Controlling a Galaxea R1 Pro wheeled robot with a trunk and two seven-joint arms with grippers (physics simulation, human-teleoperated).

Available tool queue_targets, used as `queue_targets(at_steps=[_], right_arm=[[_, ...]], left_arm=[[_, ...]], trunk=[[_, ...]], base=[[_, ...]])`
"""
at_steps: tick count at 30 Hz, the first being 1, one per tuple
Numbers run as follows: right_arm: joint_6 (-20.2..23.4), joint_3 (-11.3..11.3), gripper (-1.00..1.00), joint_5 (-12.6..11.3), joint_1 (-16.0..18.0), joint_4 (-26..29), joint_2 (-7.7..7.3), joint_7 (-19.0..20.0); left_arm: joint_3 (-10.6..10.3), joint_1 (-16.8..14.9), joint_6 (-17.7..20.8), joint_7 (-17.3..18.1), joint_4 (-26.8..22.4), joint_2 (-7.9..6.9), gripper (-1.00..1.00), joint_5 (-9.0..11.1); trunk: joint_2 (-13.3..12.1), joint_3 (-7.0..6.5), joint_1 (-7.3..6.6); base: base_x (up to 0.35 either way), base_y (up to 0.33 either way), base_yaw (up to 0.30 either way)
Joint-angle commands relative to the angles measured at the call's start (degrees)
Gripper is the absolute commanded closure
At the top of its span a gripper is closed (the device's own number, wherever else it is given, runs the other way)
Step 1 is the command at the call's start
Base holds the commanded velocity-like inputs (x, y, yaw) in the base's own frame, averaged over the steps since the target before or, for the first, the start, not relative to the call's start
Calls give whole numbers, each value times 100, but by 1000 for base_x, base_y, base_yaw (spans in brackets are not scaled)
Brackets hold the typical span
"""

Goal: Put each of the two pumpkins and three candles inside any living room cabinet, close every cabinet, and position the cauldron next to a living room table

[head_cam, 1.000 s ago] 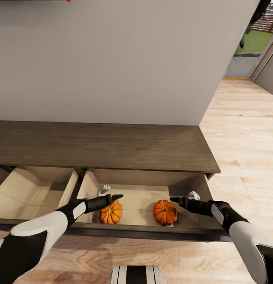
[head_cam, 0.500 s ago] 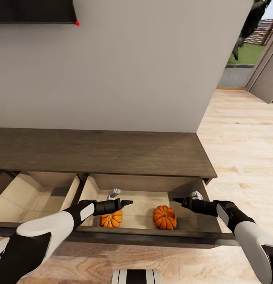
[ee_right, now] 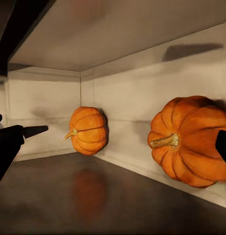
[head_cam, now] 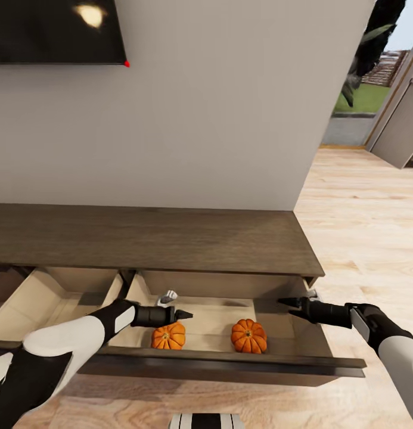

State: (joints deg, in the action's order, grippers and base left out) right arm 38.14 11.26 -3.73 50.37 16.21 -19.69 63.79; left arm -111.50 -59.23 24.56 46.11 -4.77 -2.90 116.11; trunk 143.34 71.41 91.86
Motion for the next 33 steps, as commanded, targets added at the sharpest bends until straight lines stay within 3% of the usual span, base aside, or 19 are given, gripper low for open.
queue_targets(at_steps=[1, 6, 9, 11, 13, 19, 22, 26, 33], right_arm=[[19, -3, -100, 2, 0, 2, -26, 1], [53, -9, -100, 4, 0, -1, -118, 21], [65, -143, -100, 4, 0, -5, -214, 323], [69, -651, -100, -8, 0, -4, -296, 749], [70, -827, -100, -12, 0, -4, -328, 901], [71, -907, -100, -13, 0, -4, -439, 988], [64, -914, -100, -6, 0, -18, -494, 1194], [56, -915, -100, -5, 0, -20, -514, 1265], [53, -915, -100, 4, 0, -13, -538, 1295]], left_arm=[[-64, 0, 23, 4, -9, -24, -100, 3], [-153, -7, 473, 189, -18, -46, -100, 14], [-160, -15, 665, 426, -5, -49, -100, 14], [-161, -40, 706, 542, 1, -55, -100, 16], [-166, -49, 717, 649, 4, -65, -100, 17], [-175, -53, 725, 1045, 11, -86, -100, 11], [-181, -53, 726, 1576, 10, -215, -100, 9], [-185, -46, 718, 1944, 8, -326, -100, 8], [-187, -45, 717, 2072, 3, -350, -100, 8]], trunk=[[-2, -23, -2], [-8, -134, -15], [-72, -194, -52], [-152, -230, -96], [-232, -265, -140], [-473, -373, -272], [-593, -427, -338], [-754, -499, -426], [-1034, -624, -580]], base=[[0, 0, 0], [0, 0, 0], [0, 0, 0], [0, 0, 0], [0, 0, 0], [0, 0, 0], [0, 0, 0], [0, 0, 0], [0, 0, 0]])
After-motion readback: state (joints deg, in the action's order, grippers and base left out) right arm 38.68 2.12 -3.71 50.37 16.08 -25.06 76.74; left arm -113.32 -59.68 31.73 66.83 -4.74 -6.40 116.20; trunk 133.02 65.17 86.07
